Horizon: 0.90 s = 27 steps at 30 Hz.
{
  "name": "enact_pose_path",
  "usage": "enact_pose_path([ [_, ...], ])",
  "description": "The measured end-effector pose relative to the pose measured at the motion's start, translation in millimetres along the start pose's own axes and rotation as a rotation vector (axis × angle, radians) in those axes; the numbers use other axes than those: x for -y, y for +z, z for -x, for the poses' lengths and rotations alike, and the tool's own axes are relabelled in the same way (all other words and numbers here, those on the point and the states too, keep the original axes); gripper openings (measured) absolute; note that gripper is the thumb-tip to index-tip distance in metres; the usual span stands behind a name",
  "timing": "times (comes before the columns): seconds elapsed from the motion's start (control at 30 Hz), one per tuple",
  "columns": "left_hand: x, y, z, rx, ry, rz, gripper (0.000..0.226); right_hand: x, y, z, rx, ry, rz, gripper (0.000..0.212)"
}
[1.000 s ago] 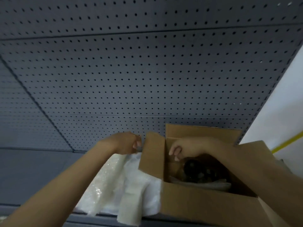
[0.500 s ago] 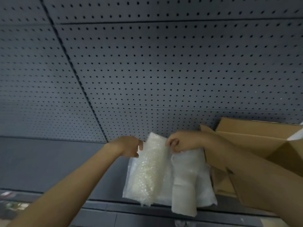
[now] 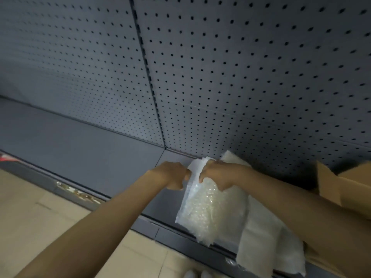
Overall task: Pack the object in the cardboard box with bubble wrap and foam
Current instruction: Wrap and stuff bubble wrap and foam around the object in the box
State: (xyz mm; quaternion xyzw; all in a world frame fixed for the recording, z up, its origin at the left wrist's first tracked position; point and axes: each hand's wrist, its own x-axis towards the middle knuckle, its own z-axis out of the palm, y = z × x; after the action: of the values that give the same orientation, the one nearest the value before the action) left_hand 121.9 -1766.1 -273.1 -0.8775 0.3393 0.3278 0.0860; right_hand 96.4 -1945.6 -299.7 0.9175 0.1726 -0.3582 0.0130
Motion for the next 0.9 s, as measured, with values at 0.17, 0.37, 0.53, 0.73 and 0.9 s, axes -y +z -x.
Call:
enact_pose_path([
  [0.17, 13, 24, 1, 0.032, -0.046, 0.035, 0.044, 7, 9, -43, 0.168, 0.021, 0.31, 0.094],
  [0.37, 24, 39, 7, 0.049, -0.074, 0.009, 0.044, 0, 18, -52, 0.211, 0.008, 0.36, 0.081],
  [0.53, 24, 40, 5, 0.068, -0.099, -0.098, 0.042, -10, 24, -46, 0.186, 0.016, 0.332, 0.079],
  [0.73, 6, 21, 4, 0.035, -0.07, -0.159, 0.042, -18, 22, -8, 0.059, -0.007, 0.134, 0.054],
  [0.9, -16, -13, 13, -0.058, -0.03, -0.14, 0.045, -19, 16, 38, -0.121, 0.001, -0.023, 0.042],
])
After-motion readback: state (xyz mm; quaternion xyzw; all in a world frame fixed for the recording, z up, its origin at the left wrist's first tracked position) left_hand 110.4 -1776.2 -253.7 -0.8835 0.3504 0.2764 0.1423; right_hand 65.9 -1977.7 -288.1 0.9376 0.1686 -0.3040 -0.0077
